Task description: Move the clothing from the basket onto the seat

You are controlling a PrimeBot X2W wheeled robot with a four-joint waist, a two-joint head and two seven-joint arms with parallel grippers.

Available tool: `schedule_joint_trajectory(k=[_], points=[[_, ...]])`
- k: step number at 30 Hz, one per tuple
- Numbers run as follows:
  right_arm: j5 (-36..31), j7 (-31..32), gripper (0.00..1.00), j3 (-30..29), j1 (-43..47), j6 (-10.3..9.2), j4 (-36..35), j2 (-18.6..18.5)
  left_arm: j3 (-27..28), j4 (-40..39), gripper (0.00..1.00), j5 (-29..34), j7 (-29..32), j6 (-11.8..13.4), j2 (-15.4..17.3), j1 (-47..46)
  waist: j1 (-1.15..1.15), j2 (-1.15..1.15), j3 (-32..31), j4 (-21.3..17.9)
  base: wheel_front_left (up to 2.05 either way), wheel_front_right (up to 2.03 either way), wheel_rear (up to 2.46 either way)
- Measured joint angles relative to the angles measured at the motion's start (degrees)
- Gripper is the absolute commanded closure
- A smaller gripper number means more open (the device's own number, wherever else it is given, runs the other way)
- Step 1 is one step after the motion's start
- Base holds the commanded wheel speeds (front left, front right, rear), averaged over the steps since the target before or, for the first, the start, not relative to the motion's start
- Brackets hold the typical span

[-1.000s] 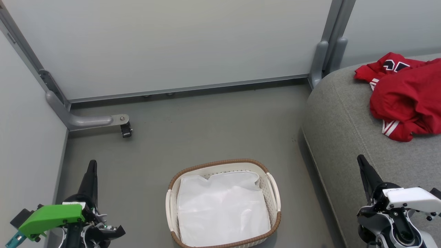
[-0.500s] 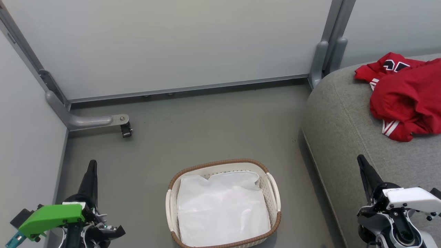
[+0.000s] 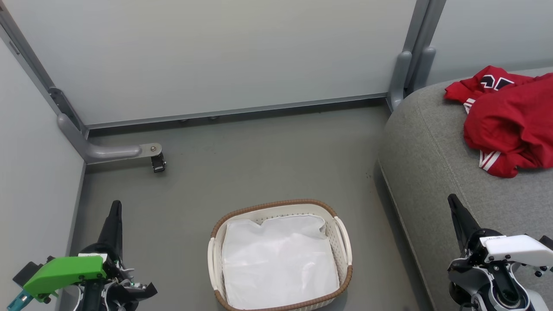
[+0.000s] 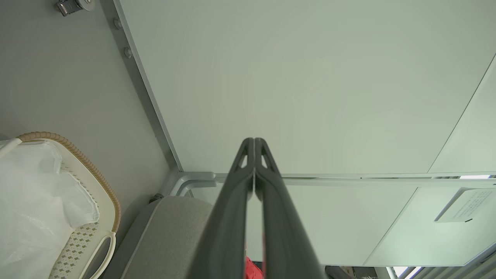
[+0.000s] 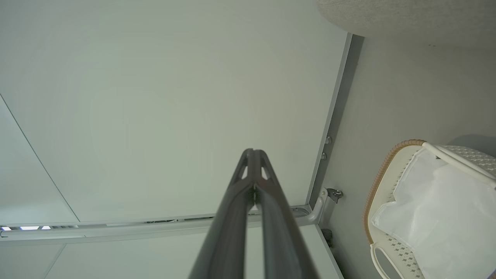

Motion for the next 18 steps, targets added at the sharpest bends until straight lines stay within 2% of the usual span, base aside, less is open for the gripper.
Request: schedule_joint_trajectory(k=[18], points=[[0.0,0.0,1.00,0.0,0.0,0.00,0.0,0.0,0.0,0.0,1.00,0.0,0.0,0.0,0.0,0.0,0.00,0.00,0.0,0.0,0.00,0.00,0.00]])
